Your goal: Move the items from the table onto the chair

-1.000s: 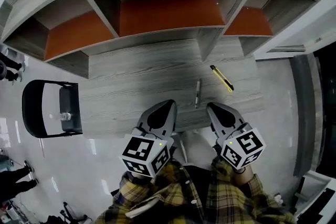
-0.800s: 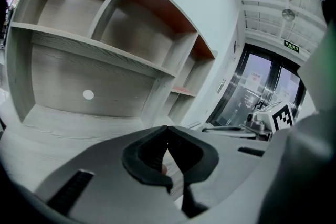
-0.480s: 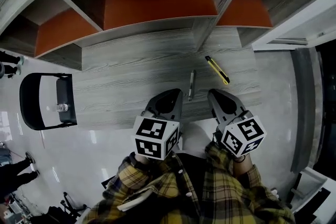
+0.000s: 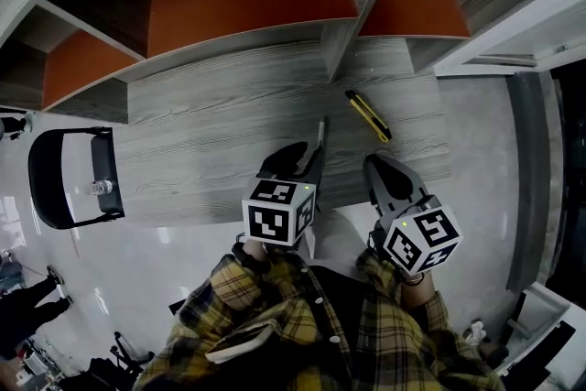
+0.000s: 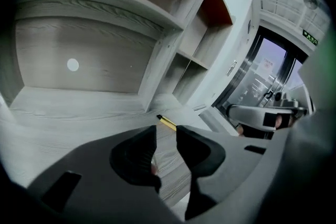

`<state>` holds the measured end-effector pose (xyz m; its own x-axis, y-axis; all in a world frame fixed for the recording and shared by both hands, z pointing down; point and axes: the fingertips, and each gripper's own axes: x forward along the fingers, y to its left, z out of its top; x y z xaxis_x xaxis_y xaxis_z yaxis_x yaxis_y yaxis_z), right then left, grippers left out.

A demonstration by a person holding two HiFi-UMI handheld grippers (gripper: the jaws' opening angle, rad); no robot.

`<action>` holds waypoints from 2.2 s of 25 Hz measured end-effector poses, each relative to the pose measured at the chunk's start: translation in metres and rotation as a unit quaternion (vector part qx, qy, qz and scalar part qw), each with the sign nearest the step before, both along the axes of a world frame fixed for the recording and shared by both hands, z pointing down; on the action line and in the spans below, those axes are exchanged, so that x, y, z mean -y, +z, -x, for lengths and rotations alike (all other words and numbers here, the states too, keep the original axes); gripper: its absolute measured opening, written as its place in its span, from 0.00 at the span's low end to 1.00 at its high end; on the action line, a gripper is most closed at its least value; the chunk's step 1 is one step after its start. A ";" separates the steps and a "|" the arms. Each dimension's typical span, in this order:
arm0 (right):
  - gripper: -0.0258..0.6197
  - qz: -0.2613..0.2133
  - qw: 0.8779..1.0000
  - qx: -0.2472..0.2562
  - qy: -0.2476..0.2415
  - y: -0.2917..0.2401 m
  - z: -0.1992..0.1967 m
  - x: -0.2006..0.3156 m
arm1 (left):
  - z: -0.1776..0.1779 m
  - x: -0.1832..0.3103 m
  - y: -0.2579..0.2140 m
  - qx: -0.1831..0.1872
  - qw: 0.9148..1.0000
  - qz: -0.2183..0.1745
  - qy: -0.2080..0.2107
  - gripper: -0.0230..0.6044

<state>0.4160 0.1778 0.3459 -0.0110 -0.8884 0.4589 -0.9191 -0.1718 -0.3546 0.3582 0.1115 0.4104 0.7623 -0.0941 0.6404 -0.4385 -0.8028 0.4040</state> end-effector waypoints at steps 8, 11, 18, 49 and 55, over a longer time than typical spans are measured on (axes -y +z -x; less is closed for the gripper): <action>0.07 0.025 0.999 0.013 0.016 0.021 -0.013 -0.019 | -0.018 0.000 0.089 0.077 0.997 0.024 -0.013 0.27; 0.07 0.039 0.999 0.017 0.018 0.030 -0.017 -0.029 | -0.021 -0.003 0.114 0.103 0.994 0.034 -0.013 0.27; 0.07 0.052 0.998 0.030 0.023 0.045 -0.031 -0.039 | -0.020 -0.013 0.153 0.142 0.988 0.055 -0.028 0.27; 0.07 -0.009 0.991 0.033 -0.131 0.020 0.005 0.017 | 0.042 0.037 0.057 0.073 0.980 -0.028 -0.182 0.12; 0.07 -0.010 0.973 0.035 -0.227 0.017 0.054 0.051 | 0.114 0.060 0.028 0.057 0.958 -0.046 -0.277 0.12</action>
